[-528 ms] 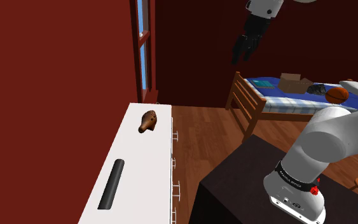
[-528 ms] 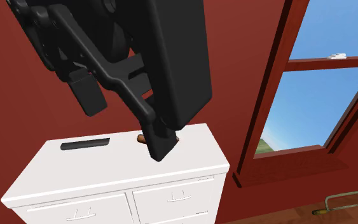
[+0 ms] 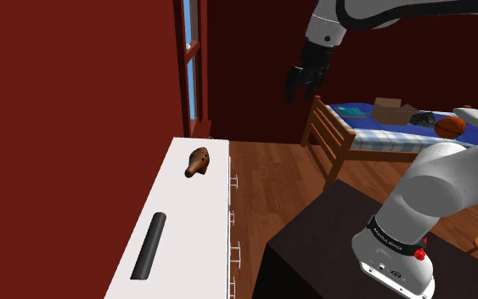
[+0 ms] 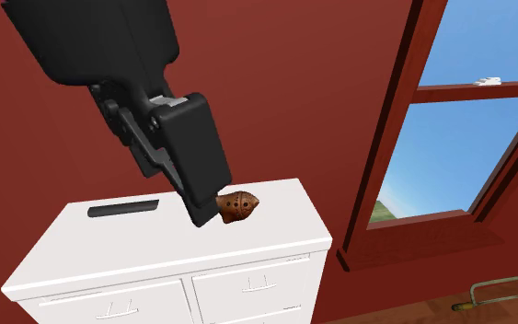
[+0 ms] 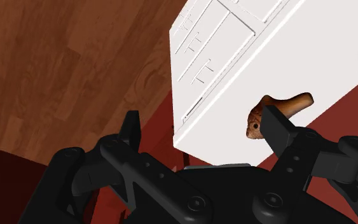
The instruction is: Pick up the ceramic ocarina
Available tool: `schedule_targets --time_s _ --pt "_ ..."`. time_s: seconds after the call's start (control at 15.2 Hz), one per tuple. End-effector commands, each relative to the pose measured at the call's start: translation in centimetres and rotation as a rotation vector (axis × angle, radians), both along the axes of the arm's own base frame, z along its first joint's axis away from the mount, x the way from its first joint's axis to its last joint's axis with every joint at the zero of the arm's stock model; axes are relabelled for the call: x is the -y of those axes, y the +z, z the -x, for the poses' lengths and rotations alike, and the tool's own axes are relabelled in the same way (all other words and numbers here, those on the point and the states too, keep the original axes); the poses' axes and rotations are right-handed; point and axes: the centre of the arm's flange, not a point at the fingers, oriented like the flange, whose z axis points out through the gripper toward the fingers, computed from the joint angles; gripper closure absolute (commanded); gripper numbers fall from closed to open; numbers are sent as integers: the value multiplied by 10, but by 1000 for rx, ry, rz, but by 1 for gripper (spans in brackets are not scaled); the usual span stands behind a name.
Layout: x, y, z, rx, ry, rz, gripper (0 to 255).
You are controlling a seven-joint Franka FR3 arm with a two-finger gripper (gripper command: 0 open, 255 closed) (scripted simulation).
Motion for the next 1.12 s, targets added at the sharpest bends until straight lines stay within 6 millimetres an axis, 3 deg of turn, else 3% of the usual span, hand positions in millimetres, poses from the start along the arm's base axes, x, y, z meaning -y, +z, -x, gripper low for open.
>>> schedule_targets --time_s 0.0,1.06 --pt "-18 -18 -10 1 -46 -4 0" --pt "-149 -151 -115 -6 -381 -24 0"
